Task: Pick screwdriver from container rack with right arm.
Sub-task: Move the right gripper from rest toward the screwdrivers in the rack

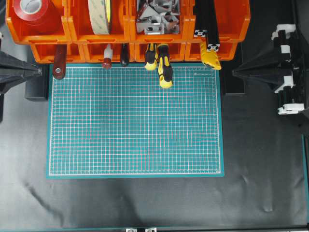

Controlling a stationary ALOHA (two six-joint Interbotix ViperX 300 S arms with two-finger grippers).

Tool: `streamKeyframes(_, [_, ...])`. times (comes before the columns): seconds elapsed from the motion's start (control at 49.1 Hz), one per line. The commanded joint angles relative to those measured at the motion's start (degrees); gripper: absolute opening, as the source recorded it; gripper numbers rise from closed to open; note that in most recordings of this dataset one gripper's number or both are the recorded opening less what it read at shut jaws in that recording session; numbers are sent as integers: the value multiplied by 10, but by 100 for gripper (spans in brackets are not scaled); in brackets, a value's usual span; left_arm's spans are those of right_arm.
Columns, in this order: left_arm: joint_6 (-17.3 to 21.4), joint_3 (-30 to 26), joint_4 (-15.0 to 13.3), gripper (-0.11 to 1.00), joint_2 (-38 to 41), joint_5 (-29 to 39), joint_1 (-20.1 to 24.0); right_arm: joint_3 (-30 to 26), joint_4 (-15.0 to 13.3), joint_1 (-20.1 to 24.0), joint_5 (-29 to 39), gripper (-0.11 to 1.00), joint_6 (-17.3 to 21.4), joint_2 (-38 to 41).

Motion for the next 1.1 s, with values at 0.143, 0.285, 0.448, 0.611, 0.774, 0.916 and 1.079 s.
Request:
streamKeyframes(0.143, [-27, -68, 18, 0, 11, 59, -19, -60, 16, 35, 46, -1, 38, 16])
streamKeyframes(0.285, [-29, -87, 18, 0, 8, 101, -40, -113, 15, 62, 116, -1, 76, 37])
streamKeyframes(0.448, [-30, -92, 18, 0, 0, 130, -56, -188, 15, 95, 199, -1, 82, 85])
streamKeyframes(0.611, [-30, -92, 18, 0, -3, 135, -55, -269, 9, 116, 281, -1, 82, 165])
streamKeyframes(0.774, [-30, -93, 18, 0, -5, 144, -55, -359, -32, 140, 371, -1, 83, 250])
streamKeyframes(0.916, [-32, -92, 18, 0, -6, 161, -55, -417, -90, 163, 475, -1, 89, 319])
streamKeyframes(1.079, [-35, -92, 18, 0, -7, 172, -55, -497, -228, 209, 617, -1, 139, 414])
